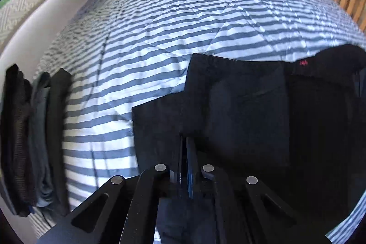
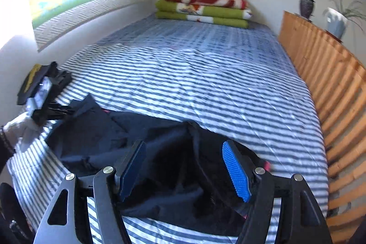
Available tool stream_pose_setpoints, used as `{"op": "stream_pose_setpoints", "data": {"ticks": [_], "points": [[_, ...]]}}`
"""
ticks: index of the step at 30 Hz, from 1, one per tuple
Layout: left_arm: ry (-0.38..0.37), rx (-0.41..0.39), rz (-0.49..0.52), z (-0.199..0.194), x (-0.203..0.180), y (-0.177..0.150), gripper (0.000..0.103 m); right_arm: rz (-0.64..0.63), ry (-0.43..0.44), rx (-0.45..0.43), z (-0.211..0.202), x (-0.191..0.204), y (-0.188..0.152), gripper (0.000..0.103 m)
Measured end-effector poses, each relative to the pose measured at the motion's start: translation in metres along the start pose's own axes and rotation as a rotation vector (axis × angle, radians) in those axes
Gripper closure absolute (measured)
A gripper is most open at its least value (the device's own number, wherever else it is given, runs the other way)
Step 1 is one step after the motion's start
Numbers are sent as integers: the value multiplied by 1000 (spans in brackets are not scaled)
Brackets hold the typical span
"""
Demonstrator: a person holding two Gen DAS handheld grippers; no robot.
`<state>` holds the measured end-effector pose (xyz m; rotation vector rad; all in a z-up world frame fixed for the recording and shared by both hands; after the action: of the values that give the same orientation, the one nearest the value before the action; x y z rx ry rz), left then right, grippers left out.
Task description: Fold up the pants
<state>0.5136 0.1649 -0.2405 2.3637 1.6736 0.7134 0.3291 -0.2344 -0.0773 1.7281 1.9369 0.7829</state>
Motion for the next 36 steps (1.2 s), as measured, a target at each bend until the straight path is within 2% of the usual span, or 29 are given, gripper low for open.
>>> {"op": "stream_pose_setpoints", "data": {"ticks": [3,6,8,10,11,14,18,20,22,24,25,27,29,31,33,36], "points": [[6,-1,-46,-9,16,-16,101,78,-52,31,2,-30,-26,37],[136,-3,-157,-16,57,-35,100,103,-98,60,3,-52,-52,37],[178,41,-201,-8,74,-46,100,107,-127,90,4,-65,-71,37],[116,95,-212,0,73,-54,95,116,-139,116,6,-72,-87,37],[117,92,-218,-1,73,-55,95,118,-139,124,6,-73,-92,37],[136,23,-215,-18,68,-49,91,124,-108,143,10,-72,-103,37],[73,-43,-150,-45,36,-38,91,117,-87,155,29,-67,-100,37],[35,-71,-107,-59,13,-36,91,143,-93,194,49,-69,-101,37],[-6,-84,-68,-69,-7,-32,91,129,-147,253,72,-72,-106,37],[-47,-103,-30,-82,-26,-36,90,78,-262,326,92,-80,-118,38],[-53,-113,-3,-88,-35,-39,89,84,-284,351,97,-83,-124,38],[-44,-134,34,-98,-46,-45,82,133,-285,332,93,-85,-123,38],[-44,-148,52,-104,-50,-51,69,135,-286,288,78,-72,-120,38],[-29,-154,40,-107,-42,-58,67,116,-187,246,62,-37,-119,38],[-33,-143,-13,-106,-26,-66,66,56,-73,218,46,18,-125,38],[-62,-89,-133,-95,7,-80,56,-31,16,234,42,83,-139,38]]}}
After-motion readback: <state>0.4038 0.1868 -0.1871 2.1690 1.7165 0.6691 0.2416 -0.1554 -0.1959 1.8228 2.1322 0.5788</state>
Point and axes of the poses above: each gripper's, at about its wrist camera, not at the fingertips, and z roughly the way its jaws point, x to its left, y to its top, the point moved 8 cm from there along z, roughly the way its jaws point, and after that the axes turned 5 degrees about y, right-handed, at the moved point
